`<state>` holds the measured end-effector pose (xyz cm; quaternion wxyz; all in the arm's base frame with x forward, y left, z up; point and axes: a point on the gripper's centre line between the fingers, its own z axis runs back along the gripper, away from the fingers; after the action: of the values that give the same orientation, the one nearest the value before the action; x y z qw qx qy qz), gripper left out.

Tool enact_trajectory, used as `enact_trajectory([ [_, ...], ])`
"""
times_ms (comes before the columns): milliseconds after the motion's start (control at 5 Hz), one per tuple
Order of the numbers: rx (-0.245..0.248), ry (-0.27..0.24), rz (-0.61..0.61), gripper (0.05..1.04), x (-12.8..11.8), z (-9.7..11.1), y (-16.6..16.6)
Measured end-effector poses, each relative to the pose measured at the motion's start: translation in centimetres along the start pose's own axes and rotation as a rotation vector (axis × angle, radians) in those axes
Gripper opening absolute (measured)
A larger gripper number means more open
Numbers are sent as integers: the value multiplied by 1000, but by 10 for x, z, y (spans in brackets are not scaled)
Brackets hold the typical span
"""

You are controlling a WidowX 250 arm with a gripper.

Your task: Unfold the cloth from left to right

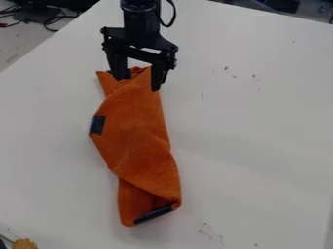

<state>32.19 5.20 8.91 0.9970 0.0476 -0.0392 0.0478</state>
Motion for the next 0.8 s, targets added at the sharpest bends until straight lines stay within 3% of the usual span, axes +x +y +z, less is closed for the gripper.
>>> enact_trajectory([
  [200,-2,31,-1,1001,-4,-11,-1],
  [800,-59,-41,150,1001,-48,-42,56],
])
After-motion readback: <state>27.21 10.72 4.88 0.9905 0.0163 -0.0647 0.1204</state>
